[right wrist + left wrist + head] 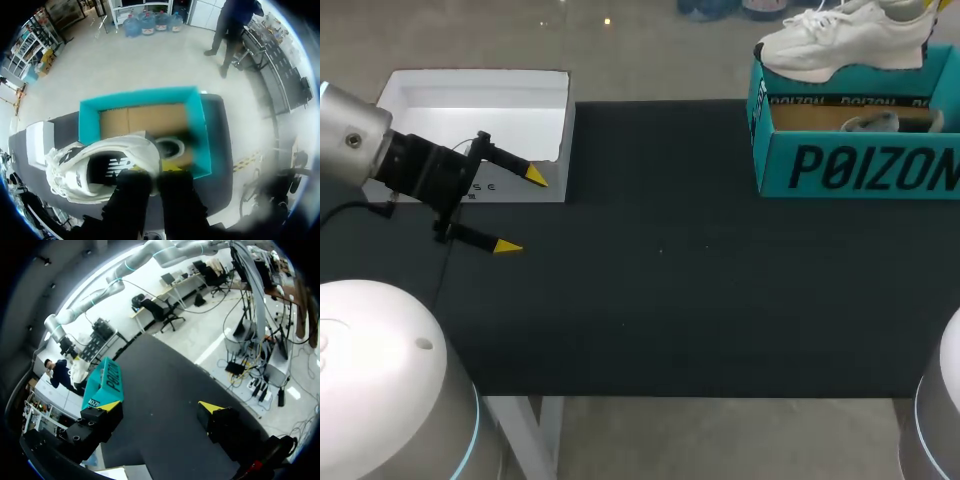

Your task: Take the shoe out of the shoebox, open the shoe tongue, remove and reinsert the insole, then place the shoe into the shoebox

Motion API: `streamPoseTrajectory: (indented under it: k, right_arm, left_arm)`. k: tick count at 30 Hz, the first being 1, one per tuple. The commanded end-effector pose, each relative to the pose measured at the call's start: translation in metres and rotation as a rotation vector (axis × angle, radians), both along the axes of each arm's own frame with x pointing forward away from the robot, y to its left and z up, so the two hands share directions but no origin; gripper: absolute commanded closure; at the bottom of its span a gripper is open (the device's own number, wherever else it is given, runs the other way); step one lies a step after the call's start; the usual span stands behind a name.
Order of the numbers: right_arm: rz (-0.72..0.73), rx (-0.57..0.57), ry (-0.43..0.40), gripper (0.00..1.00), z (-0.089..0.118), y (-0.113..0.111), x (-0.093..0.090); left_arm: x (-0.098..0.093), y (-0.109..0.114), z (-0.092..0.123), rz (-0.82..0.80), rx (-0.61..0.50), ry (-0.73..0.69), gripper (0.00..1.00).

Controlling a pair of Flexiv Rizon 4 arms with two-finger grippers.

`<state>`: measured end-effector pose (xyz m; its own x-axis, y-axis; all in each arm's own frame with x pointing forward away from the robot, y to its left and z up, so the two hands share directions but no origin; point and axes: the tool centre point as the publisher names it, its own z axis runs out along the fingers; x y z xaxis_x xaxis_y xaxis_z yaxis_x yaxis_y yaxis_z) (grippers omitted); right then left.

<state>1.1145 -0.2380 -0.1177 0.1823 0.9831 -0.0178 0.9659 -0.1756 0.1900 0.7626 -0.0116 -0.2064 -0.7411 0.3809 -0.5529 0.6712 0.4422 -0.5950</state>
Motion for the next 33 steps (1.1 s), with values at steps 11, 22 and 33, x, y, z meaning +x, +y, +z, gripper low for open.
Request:
streamPoseTrajectory:
  k: [11, 22, 33]
  right_arm:
    - [-0.183, 0.036, -0.042, 1.00, -0.045, -0.048, 0.019]
    - [-0.219, -0.013, -0.051, 1.00, -0.076, -0.060, 0.036]
    - [-0.251, -0.028, -0.073, 1.00, -0.090, -0.065, 0.052]
  left_arm:
    - [0.000, 0.000, 0.001, 0.000, 0.004, 0.001, 0.00]
    - [0.000, 0.000, 0.001, 0.000, 0.004, 0.001, 0.00]
    - [0.000, 0.000, 0.001, 0.000, 0.004, 0.001, 0.00]
